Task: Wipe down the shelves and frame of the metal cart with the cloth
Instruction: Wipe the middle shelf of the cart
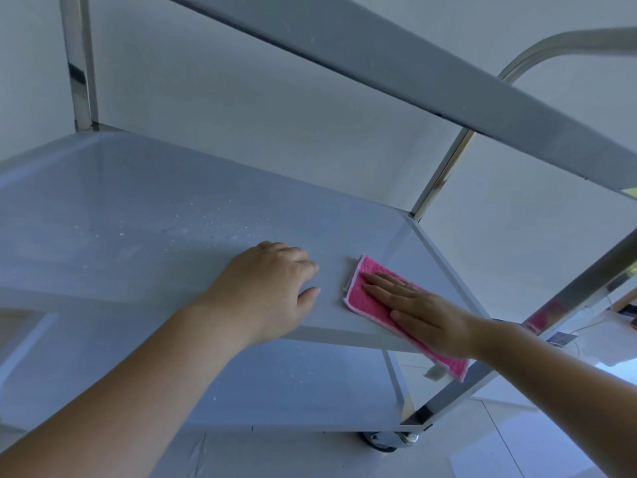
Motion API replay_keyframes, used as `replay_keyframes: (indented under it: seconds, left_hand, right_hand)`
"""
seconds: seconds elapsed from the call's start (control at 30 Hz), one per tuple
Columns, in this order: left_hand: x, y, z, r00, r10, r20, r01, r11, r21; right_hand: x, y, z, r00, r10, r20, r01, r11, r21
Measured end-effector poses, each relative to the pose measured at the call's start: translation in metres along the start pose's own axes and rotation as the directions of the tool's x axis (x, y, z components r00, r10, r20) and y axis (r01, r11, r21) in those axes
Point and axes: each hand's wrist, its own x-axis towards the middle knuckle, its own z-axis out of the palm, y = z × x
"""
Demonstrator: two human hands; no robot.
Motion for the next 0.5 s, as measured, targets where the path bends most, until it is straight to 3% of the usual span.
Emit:
replay_keyframes:
  seconds: [0.13, 0.33, 0.5]
  left_hand:
    - [-0.003, 0.003, 0.007, 0.996, 0.089, 0.027, -0.089, 0.996, -0.005]
    - [0.000, 0.002, 0.010, 0.993, 0.113, 0.030, -0.112, 0.993, -0.040]
    - [-0.001, 0.000, 0.011, 0.995, 0.096, 0.028, -0.093, 0.992, -0.090]
  right_hand:
    - [0.012, 0.015, -0.002, 0.998, 0.045, 0.037, -0.046, 0.999, 0.029]
    - [0.033, 0.062, -0.011, 0.979, 0.203, 0.008, -0.203, 0.979, -0.009]
    - [0.056, 0.123, -0.025, 0.912, 0.410, -0.021, -0.411, 0.910, -0.052]
